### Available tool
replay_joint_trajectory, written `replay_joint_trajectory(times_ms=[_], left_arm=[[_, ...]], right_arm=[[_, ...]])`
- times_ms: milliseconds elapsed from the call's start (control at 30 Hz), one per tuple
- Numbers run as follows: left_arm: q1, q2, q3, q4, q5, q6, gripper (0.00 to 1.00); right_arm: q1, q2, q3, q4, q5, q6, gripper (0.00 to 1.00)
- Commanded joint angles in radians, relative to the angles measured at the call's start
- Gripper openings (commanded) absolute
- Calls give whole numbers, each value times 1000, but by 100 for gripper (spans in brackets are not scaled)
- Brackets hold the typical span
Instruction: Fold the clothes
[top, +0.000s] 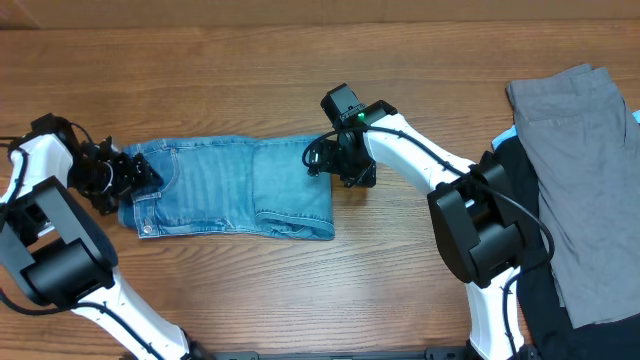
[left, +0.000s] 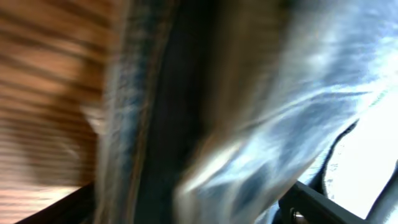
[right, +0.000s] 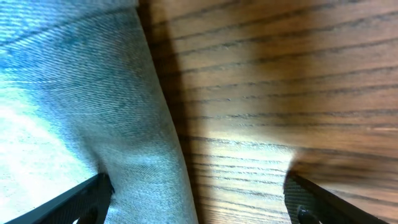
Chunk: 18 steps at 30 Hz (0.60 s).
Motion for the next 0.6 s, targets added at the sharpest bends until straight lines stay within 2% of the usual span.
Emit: replay_joint_trajectory(times_ms=[0, 67, 167, 233, 300, 367, 500, 567], left_arm=[[-100, 103, -53, -11, 72, 23, 82], [-137, 103, -53, -15, 72, 23, 71], [-193, 103, -53, -21, 72, 23, 40], [-221, 103, -52, -29, 65, 23, 25], [-241, 103, -48, -43, 32, 21, 4], [-245, 103, -28, -74, -5, -3, 4], [-231, 92, 105, -206, -56, -31, 4], [-225, 77, 194, -275, -85, -84, 4]], right_arm=[[10, 29, -5, 16, -27, -12, 93], [10, 29, -5, 17, -40, -12, 93], [11, 29, -5, 15, -43, -13, 93], [11, 29, -5, 16, -43, -12, 93], [15, 31, -5, 14, -43, -12, 92], [23, 37, -5, 15, -43, -13, 92], [51, 56, -5, 25, -43, -12, 92], [67, 64, -5, 33, -43, -12, 92]])
